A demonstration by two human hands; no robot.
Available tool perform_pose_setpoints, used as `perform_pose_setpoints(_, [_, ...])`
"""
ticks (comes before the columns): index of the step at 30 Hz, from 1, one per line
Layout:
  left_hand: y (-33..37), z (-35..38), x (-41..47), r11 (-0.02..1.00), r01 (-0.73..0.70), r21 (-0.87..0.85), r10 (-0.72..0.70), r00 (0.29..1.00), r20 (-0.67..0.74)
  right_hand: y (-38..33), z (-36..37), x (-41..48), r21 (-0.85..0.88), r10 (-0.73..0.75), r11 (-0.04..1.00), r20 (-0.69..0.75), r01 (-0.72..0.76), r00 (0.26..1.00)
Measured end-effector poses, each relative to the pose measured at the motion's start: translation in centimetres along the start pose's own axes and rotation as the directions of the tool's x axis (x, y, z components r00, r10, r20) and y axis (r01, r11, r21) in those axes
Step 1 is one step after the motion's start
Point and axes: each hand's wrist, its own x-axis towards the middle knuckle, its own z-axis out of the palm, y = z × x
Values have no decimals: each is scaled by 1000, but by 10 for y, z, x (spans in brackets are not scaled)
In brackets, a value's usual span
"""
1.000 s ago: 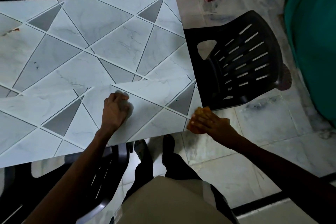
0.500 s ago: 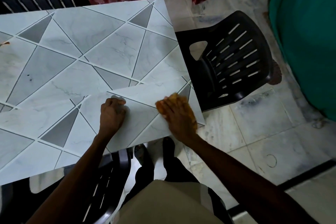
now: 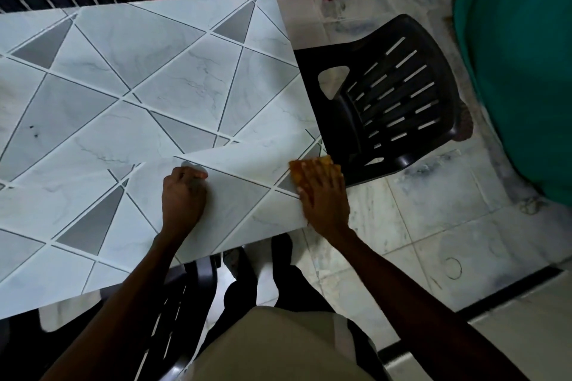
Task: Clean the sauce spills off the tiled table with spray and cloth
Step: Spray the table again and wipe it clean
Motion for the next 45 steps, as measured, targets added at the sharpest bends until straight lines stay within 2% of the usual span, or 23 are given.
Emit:
perform_pose_setpoints(2, [2,2,2,1000,20,-4,-20,1000,-13,16,-3,-6,1,-67,998,13,67,998])
perform_pose_setpoints(4, [3,4,4,999,43,1,-43,999,-25,20,-2,-20,-43,-269,962,-3,269,963])
perform_pose_setpoints(8, [0,8,10,996,87,18,-87,996,-10,37,8,-55,-103,-623,778,11,620,782])
perform_pose_setpoints(11, [0,8,15,992,127,28,-127,992,7,69,1,-43,-134,-741,653,87,745,665])
perform_pose_setpoints(14, [3,8,17,985,168,34,-168,986,2,78,-3,-30,-160,-775,598,134,785,618])
perform_pose_setpoints(19, [13,9,16,983,178,32,-177,984,-36,64,-1,-41,-119,-742,667,-5,736,671])
perform_pose_setpoints(24, [19,5,15,987,157,22,-156,987,-44,80,-10,-44,-133,-771,625,48,770,634])
perform_pose_setpoints(26, [15,5,14,991,127,26,-127,991,-31,93,-13,-48,-131,-758,643,31,754,652])
perform_pose_setpoints(28, [10,4,14,991,128,25,-128,992,-21,113,-18,-52,-91,-655,751,27,654,755])
perform_pose_setpoints(30, [8,5,14,992,126,12,-126,992,-17,136,-28,-54,18,-456,890,-6,456,890])
perform_pose_setpoints(32, [10,4,13,993,122,6,-122,992,-13,152,-41,-50,139,-249,956,-81,258,965])
perform_pose_setpoints(35, [16,3,13,995,103,-1,-103,994,-19,149,-57,-29,271,-77,954,-185,126,980])
perform_pose_setpoints(36, [18,3,12,995,98,2,-98,995,-21,143,-57,-18,347,-45,932,-173,104,984])
perform_pose_setpoints(38, [19,2,12,996,88,11,-88,996,-24,118,-52,8,519,4,855,-35,15,999])
perform_pose_setpoints(39, [21,1,11,996,84,12,-84,996,-20,102,-49,21,548,16,835,45,-38,999])
perform_pose_setpoints(40, [21,0,10,997,79,15,-79,997,-14,83,-45,35,531,14,845,101,-66,995])
perform_pose_setpoints(42, [22,-1,8,998,61,27,-61,998,12,47,-36,55,462,-39,887,124,-23,991])
perform_pose_setpoints(45, [18,-3,2,999,36,14,-37,998,53,1,-18,78,174,-153,975,95,135,984])
